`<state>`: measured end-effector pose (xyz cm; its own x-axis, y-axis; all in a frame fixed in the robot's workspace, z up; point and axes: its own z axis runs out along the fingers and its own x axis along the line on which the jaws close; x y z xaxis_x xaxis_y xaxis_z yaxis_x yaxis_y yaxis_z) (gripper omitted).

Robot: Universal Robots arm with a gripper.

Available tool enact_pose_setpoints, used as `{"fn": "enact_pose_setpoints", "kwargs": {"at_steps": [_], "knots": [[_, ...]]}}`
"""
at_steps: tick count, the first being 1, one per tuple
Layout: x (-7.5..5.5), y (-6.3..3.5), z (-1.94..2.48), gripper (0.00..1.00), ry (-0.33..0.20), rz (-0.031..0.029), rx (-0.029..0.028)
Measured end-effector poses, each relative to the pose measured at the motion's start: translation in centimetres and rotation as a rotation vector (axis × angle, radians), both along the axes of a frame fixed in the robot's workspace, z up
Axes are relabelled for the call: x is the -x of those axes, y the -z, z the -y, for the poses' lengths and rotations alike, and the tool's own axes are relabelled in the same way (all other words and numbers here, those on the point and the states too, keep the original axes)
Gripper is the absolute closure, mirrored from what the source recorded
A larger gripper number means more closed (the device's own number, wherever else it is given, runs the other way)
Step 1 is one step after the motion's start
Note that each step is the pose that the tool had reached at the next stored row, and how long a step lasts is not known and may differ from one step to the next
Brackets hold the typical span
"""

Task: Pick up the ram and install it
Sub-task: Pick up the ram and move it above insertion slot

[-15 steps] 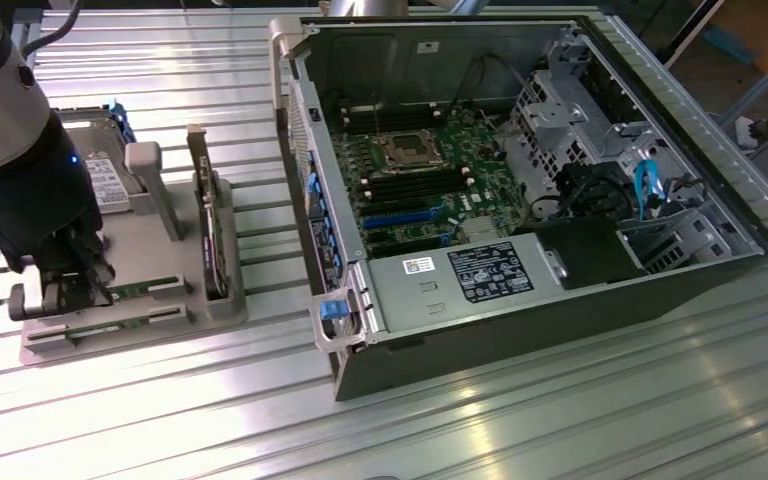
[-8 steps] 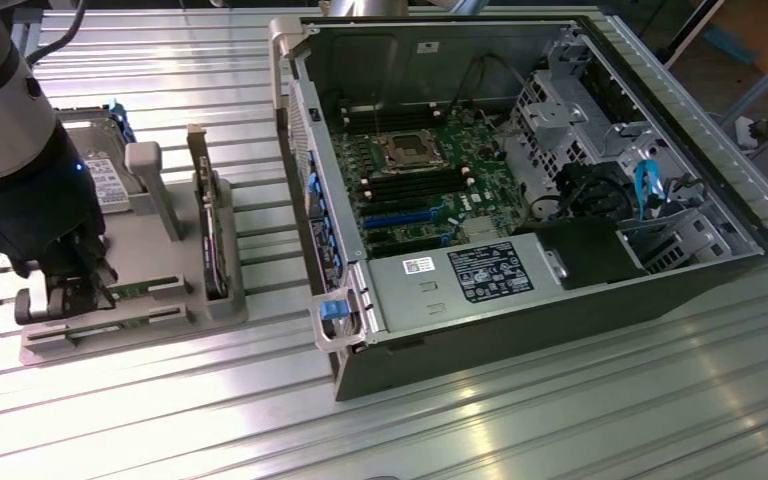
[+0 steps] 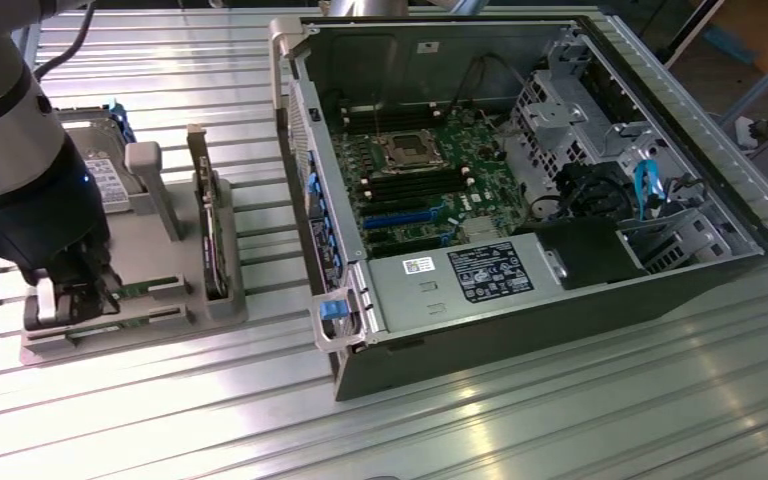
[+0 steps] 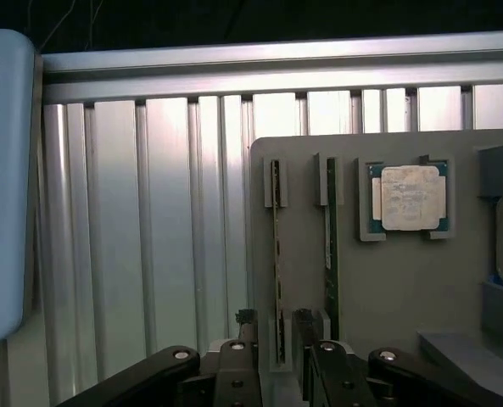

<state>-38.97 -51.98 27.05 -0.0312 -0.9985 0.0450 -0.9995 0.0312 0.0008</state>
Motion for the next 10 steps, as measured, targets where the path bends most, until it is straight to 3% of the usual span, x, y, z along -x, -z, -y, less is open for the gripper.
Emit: {"fn": "enact_pose_setpoints", "kwargs": {"at_steps": [10], "knots": [[0.0, 1.51, 0.01, 0.7, 0.0, -0.0011, 0.0001]]}}
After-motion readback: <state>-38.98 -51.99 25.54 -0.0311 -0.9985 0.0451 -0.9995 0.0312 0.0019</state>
